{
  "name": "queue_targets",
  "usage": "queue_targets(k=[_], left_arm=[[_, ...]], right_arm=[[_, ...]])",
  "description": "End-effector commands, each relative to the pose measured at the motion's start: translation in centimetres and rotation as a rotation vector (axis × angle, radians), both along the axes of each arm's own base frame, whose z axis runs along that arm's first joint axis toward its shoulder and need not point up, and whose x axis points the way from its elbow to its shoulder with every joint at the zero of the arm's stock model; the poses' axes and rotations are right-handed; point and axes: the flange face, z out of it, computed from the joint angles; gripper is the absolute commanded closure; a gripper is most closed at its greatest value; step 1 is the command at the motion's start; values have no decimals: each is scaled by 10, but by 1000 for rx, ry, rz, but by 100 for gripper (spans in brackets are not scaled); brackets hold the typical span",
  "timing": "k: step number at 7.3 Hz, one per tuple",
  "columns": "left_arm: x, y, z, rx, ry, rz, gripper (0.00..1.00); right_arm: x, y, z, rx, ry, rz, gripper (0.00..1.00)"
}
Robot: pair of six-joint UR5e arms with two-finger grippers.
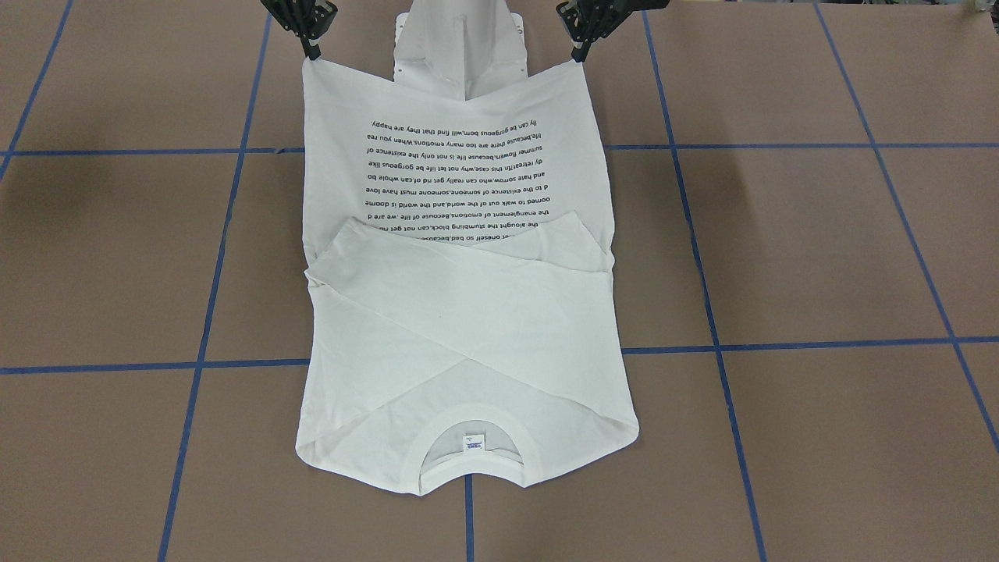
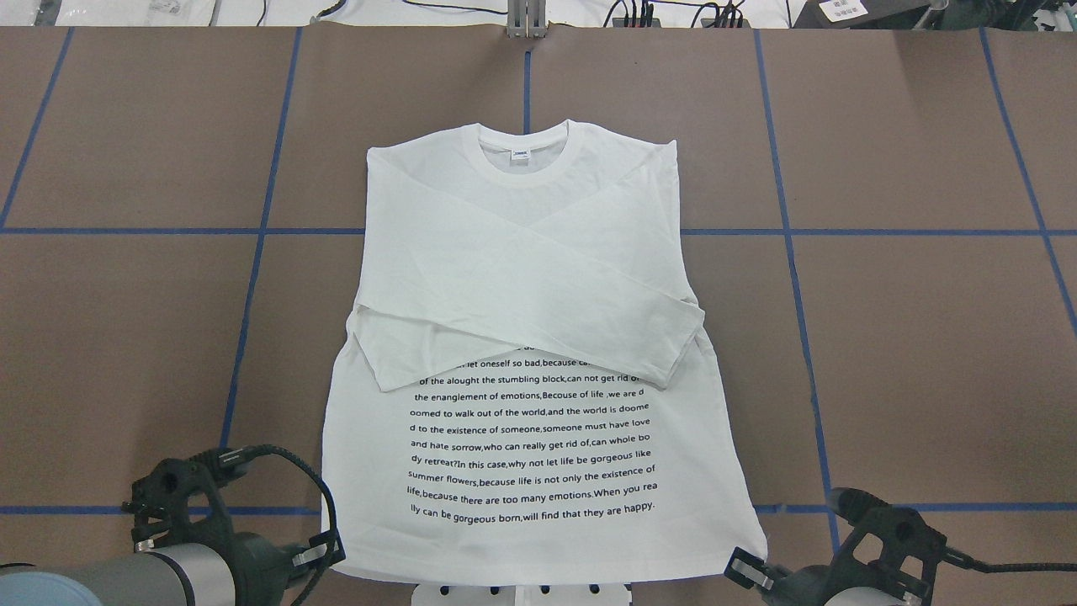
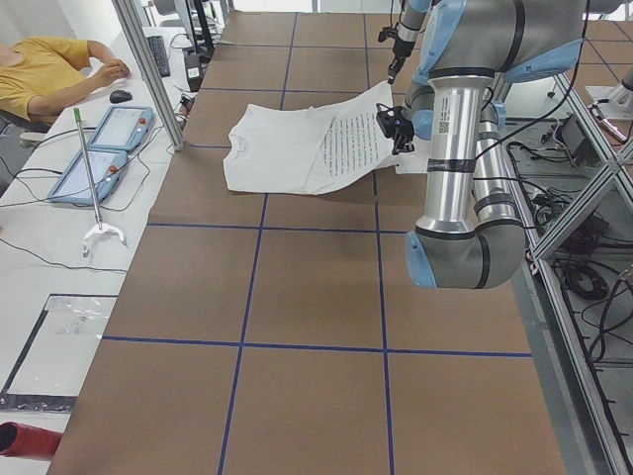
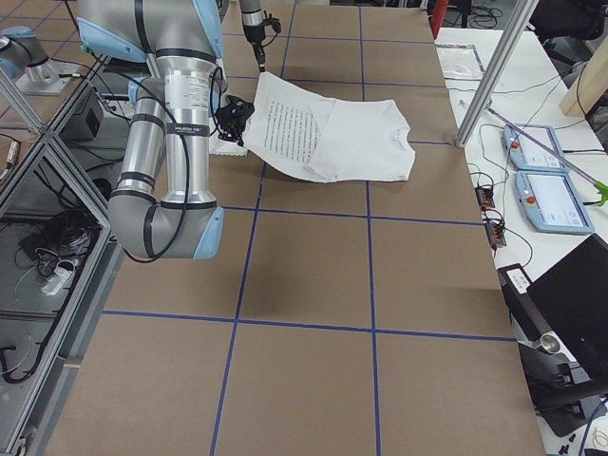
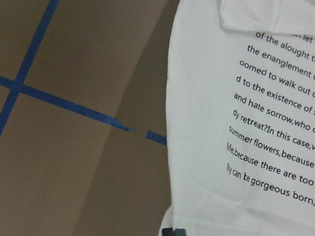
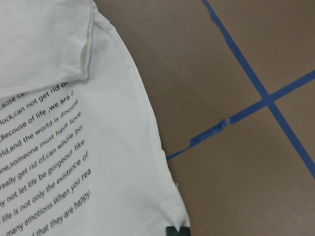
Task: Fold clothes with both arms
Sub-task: 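Pull the hem toward the robot with both grippers to straighten the shirt, then lift the hem with both grippers and fold it up toward the collar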
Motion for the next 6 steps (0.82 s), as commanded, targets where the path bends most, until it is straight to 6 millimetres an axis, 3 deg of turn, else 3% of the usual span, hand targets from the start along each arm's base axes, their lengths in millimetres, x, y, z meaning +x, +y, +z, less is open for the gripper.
queue_targets(k=[1, 2, 3, 4, 6], left_arm=[[-22, -56, -48, 172, 76, -52, 100], [-33, -90, -44, 244, 30, -85, 100], [-37, -125, -32, 297, -36, -76, 100], [-35, -170, -24, 339, -99, -95, 100], [-33, -264, -6, 398, -199, -132, 100]], right_arm=[[10, -52, -22, 64, -28, 73, 100], [0, -88, -38, 138, -25, 83, 100], [-9, -139, -42, 138, 2, 97, 100], [-3, -192, -49, 139, 19, 80, 100], [1, -297, -35, 184, 146, 68, 100]])
